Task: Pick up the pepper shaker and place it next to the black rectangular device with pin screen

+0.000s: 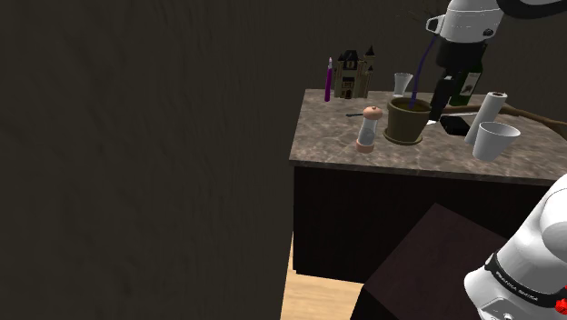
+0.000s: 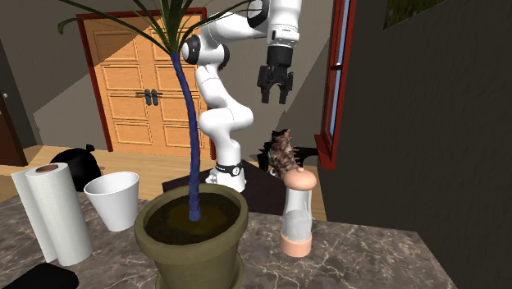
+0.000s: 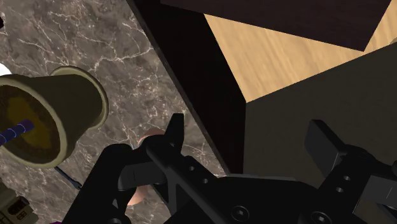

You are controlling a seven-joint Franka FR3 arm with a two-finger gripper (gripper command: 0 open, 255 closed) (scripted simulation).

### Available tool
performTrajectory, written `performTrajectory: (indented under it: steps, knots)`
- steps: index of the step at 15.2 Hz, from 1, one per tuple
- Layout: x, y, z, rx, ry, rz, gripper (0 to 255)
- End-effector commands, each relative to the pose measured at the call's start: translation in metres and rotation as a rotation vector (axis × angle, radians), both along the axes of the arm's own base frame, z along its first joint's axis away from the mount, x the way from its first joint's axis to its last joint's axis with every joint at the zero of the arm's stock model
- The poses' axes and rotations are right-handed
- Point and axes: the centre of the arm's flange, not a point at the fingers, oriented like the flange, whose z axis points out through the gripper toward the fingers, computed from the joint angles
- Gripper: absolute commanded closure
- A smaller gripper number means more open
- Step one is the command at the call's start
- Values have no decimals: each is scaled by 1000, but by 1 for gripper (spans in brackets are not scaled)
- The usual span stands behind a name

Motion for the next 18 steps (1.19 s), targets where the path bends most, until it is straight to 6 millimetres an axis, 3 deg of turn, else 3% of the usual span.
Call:
performTrajectory:
  steps: [1,18]
  knots:
    - [0,0,0,0,0,0,0]
    - [193,-108,-61,28,38,116,0]
